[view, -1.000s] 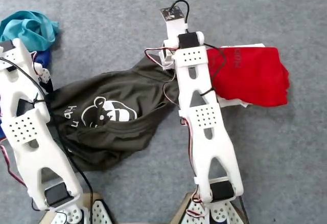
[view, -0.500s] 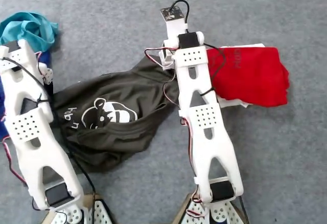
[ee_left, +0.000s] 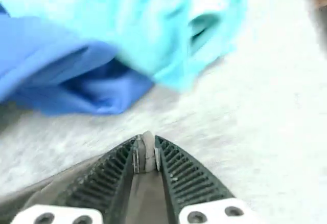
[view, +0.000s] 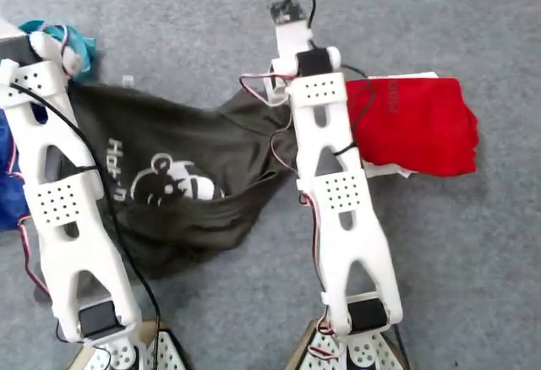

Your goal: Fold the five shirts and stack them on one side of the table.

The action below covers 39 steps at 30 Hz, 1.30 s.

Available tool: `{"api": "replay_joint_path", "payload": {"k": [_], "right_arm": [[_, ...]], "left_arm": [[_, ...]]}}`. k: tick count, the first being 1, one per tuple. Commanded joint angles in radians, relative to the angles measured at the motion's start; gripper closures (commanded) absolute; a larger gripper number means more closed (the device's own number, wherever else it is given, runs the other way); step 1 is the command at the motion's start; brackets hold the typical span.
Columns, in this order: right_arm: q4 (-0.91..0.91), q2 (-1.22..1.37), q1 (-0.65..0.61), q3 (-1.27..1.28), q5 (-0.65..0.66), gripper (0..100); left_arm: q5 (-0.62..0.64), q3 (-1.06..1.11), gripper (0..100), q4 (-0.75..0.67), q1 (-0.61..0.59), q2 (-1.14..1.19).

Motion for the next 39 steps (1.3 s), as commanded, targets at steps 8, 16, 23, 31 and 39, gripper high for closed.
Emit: {"api": "replay_joint_path", "payload": {"k": [8,16,23,31,39], "right_arm": [[0.005,-0.226,-0.006,-0.025,0.005,98.3],[0.025,-0.228,0.040,-0.024,0.064,98.3],[0.031,-0.229,0.044,-0.024,0.078,98.3],[0.031,-0.232,0.046,-0.024,0.084,98.3],[0.031,-0.232,0.051,-0.025,0.084,98.3]], "left_arm": [[-0.012,0.008,97,-0.035,-0.007,-0.006],[-0.008,0.058,74,-0.078,-0.018,0.130],[-0.012,-0.058,80,0.035,-0.004,0.046],[-0.098,0.314,97,0.031,0.148,-0.164],[-0.094,0.720,97,-0.021,0.160,-0.077]]}}
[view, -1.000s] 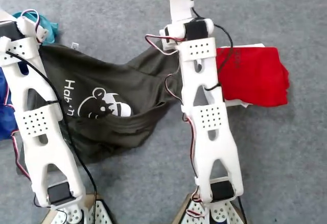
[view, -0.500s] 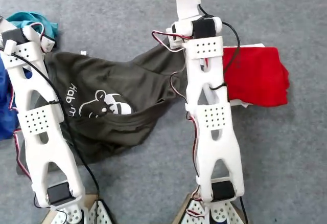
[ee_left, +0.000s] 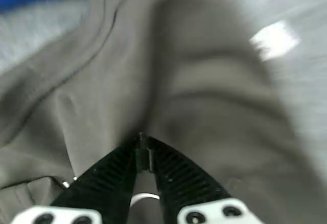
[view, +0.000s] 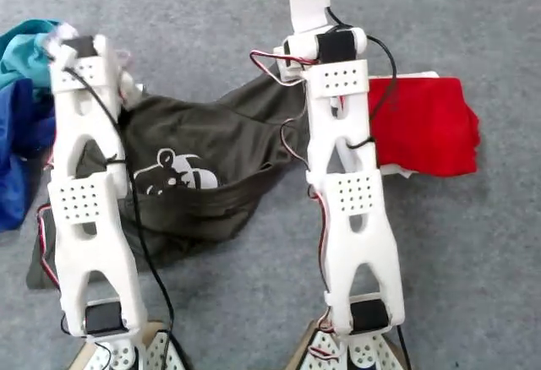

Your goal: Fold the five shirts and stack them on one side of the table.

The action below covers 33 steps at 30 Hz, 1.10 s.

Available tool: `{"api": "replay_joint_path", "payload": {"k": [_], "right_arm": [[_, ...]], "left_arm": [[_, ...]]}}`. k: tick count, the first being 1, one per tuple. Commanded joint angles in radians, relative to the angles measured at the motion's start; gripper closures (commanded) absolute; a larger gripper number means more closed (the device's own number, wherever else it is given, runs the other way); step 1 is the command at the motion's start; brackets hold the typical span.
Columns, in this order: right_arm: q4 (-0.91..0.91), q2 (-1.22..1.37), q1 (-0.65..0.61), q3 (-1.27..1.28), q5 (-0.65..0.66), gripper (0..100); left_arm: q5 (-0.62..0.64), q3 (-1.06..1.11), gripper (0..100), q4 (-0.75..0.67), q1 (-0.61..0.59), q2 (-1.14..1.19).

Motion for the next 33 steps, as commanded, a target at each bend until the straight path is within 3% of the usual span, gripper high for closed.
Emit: {"api": "replay_joint_path", "payload": {"k": [1,6,10,18,22,28,33], "right_arm": [[0.003,-0.074,0.015,-0.025,0.011,98.3],[0.011,-0.074,0.015,-0.025,0.043,98.3],[0.006,-0.074,0.032,-0.025,0.043,98.3],[0.046,-0.124,0.060,-0.024,0.097,98.3],[0.095,-0.154,0.063,-0.024,0.170,98.3],[0.097,-0.214,0.115,0.042,0.250,98.3],[0.097,-0.380,0.130,0.337,0.387,98.3]], "left_arm": [[-0.012,0.097,97,0.011,-0.015,-0.031],[-0.074,0.226,97,0.020,-0.024,-0.107],[-0.118,0.458,97,-0.041,-0.019,-0.195],[-0.178,1.121,97,-0.384,-0.018,-0.559],[-0.262,1.337,97,-0.480,-0.018,-0.781],[-0.368,1.480,97,-0.489,-0.036,-0.881],[-0.359,1.408,97,-0.483,-0.094,-0.881]]}}
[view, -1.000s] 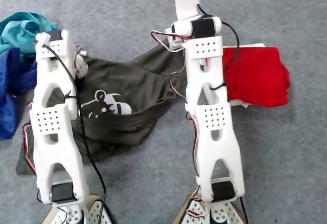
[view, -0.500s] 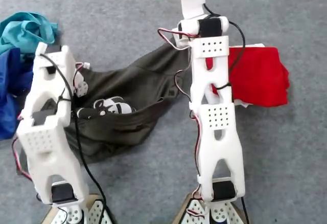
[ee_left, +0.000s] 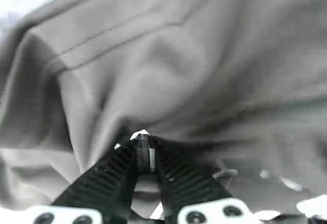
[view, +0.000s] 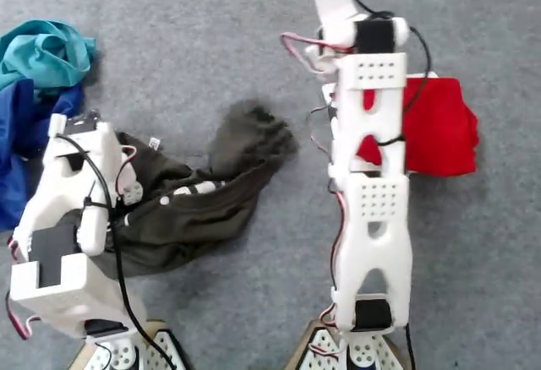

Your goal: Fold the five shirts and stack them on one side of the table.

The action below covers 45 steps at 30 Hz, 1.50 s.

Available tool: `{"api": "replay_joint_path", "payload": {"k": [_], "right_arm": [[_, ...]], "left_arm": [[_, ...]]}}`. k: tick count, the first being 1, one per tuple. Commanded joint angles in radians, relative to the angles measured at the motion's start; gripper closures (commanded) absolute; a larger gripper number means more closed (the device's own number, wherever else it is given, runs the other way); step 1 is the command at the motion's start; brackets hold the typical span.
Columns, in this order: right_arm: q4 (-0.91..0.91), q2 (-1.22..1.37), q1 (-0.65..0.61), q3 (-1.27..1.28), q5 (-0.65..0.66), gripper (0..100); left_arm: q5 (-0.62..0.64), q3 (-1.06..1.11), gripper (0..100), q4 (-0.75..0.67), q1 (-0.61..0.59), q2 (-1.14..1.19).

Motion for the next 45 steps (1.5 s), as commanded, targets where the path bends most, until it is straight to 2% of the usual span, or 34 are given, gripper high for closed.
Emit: {"api": "replay_joint_path", "payload": {"k": [1,5,8,12,15,19,22,26,28,30,34,38,45], "right_arm": [[0.005,-0.194,0.008,0.229,0.103,98.3],[-0.003,-0.387,-0.028,0.524,0.210,98.4],[-0.071,-0.467,-0.048,0.665,0.219,98.4],[-0.114,-0.478,-0.064,0.722,0.219,98.4],[-0.109,-0.478,-0.115,0.731,0.206,98.2],[-0.023,-0.476,-0.193,0.733,0.068,98.1],[0.003,-0.483,-0.235,0.811,-0.120,96.4],[0.003,-0.564,-0.269,0.972,-0.394,79.2],[0.003,-0.630,-0.308,1.063,-0.477,70.4],[0.003,-0.684,-0.359,1.135,-0.529,66.1],[-0.005,-0.704,-0.483,1.175,-0.674,65.9],[-0.032,-0.591,-0.597,1.179,-0.821,65.7],[-0.058,-0.363,-0.651,1.033,-0.899,65.9]], "left_arm": [[-0.008,-0.087,97,0.005,-0.054,-0.032],[0.020,-0.248,97,0.078,-0.087,-0.031],[0.028,-0.361,97,0.147,-0.084,-0.031],[0.078,-0.475,97,0.204,-0.088,-0.031],[0.140,-0.506,97,0.178,-0.068,-0.029],[0.184,-0.504,97,0.121,-0.022,-0.029],[0.178,-0.501,97,0.121,-0.030,-0.035],[0.172,-0.509,97,0.163,-0.104,-0.041],[0.149,-0.506,97,0.190,-0.142,-0.041],[0.140,-0.503,97,0.227,-0.185,-0.041],[0.097,-0.507,97,0.265,-0.275,-0.043],[0.064,-0.504,97,0.292,-0.369,-0.043],[-0.002,-0.501,97,0.319,-0.522,-0.043]]}}
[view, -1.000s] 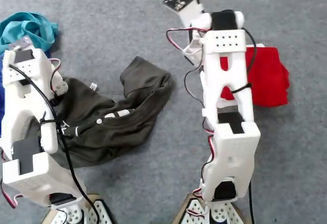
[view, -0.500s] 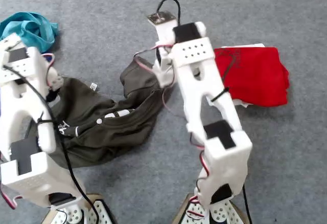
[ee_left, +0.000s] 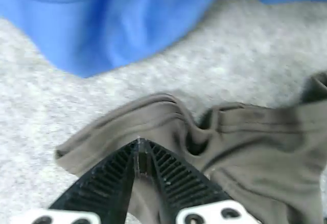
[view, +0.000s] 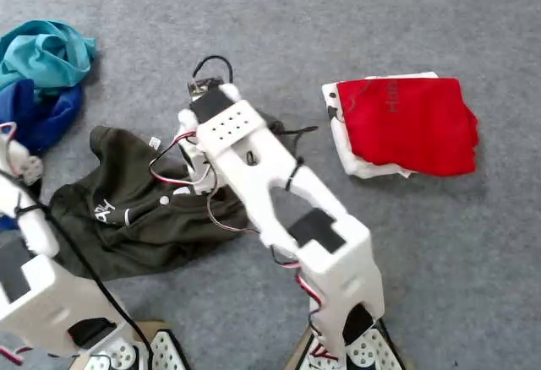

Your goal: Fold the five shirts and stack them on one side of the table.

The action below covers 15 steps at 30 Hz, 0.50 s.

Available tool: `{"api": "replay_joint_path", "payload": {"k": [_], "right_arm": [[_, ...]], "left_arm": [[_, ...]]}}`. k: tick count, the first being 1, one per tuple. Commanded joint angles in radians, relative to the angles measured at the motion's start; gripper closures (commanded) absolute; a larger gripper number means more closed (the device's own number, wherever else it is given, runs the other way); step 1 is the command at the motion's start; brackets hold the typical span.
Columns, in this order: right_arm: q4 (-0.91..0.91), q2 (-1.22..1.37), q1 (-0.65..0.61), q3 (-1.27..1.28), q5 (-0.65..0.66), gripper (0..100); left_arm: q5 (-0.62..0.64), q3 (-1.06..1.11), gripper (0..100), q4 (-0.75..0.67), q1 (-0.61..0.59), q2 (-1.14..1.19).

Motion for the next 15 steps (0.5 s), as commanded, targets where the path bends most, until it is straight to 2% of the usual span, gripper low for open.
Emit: {"api": "replay_joint_path", "payload": {"k": [1,3,6,7,9,15], "right_arm": [[0.000,0.062,-0.032,-0.114,-0.023,66.2],[0.002,0.105,-0.035,-0.128,-0.018,71.9],[0.018,0.154,-0.031,-0.127,0.026,92.4],[0.026,0.166,-0.029,-0.127,0.063,96.5],[0.051,0.180,-0.015,-0.116,0.112,94.3],[0.057,0.088,0.086,-0.004,0.199,96.4]], "left_arm": [[-0.034,-0.045,97,0.023,-0.070,-0.043],[-0.044,-0.044,97,0.028,-0.088,-0.043],[-0.066,-0.044,97,0.028,-0.099,-0.043],[-0.068,-0.044,97,0.028,-0.099,-0.043],[-0.086,-0.044,97,0.028,-0.099,-0.043],[-0.101,-0.044,97,0.028,-0.099,-0.043]]}}
